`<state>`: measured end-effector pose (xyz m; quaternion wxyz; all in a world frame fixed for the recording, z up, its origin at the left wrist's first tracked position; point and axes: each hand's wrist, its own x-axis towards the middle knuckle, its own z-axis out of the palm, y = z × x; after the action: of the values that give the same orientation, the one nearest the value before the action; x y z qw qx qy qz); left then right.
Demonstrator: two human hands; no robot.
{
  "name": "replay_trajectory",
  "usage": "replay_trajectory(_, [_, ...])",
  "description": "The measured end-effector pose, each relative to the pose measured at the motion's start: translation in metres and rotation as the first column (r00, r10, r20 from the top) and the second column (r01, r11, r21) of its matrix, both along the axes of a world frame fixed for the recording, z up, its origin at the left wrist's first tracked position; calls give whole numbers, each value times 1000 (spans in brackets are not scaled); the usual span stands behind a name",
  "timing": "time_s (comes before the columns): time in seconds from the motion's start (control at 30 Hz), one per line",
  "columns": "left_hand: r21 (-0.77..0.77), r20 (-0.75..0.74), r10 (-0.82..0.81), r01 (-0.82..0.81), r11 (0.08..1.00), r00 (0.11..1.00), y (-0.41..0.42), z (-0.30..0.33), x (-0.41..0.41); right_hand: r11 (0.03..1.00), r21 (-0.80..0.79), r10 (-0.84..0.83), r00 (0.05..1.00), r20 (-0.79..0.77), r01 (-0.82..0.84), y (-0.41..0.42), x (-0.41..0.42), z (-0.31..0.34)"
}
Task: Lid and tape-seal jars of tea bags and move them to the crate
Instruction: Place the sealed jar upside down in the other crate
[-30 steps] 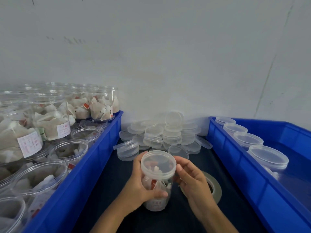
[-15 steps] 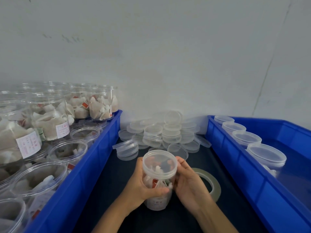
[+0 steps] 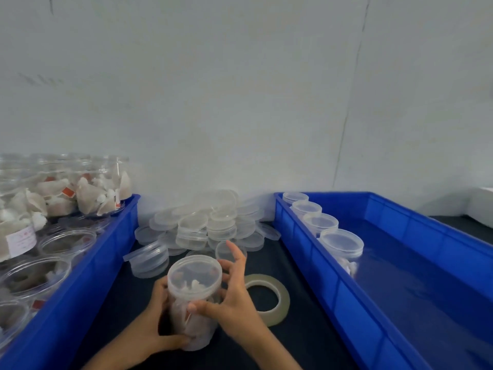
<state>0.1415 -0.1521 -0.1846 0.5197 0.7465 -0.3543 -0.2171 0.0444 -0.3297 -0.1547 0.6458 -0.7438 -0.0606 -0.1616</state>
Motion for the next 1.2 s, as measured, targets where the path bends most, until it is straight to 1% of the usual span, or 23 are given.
replay_trajectory(0.1, [32,43,71,-73,997,996,-6,-1,-2,998,-50,-25,1000,-14,24,6,-1,4])
replay_trajectory(0.2, [7,51,116,-117,993,992,-10,-2,-3,999,-5,-37,998,-49,37,9,-4,7])
replay_trajectory(0.27, [-15,56,123,-123,992,991,-13,0,-6,999,1,-39,998,-41,39,9,-7,11])
replay_trajectory(0.37, [-77,105,117,-109,991,988,-24,11,-11,995,-32,-92,996,5,92,7,-8,24])
replay_trajectory(0.47, [-192,59,129,-115,975,990,-41,30,-19,988,-7,-156,986,51,157,-3,-6,50])
replay_trajectory(0.53, [-268,70,170,-146,952,983,-60,46,-20,976,-4,-216,974,69,216,-15,-2,72])
replay_trajectory(0.6, [-329,63,186,-156,931,980,-85,65,-21,955,-49,-288,953,93,293,-30,3,95])
replay_trajectory(0.67, [-368,73,166,-129,921,983,-112,81,-20,925,-106,-355,930,99,365,-50,8,116])
replay_trajectory(0.8, [-425,38,153,-122,897,988,-171,102,-6,895,-138,-418,905,75,425,-101,20,148])
replay_trajectory(0.87, [-426,32,144,-117,897,989,-201,110,1,892,-121,-430,900,75,436,-129,24,157])
replay_trajectory(0.97, [-387,89,126,-82,919,988,-249,119,15,863,-70,-495,866,77,500,-171,35,164])
replay_trajectory(1.07, [-358,118,144,-93,929,983,-295,124,31,841,-7,-538,839,86,540,-213,52,165])
replay_trajectory(1.2, [-304,183,140,-79,949,973,-350,130,56,794,-15,-601,789,125,608,-262,75,164])
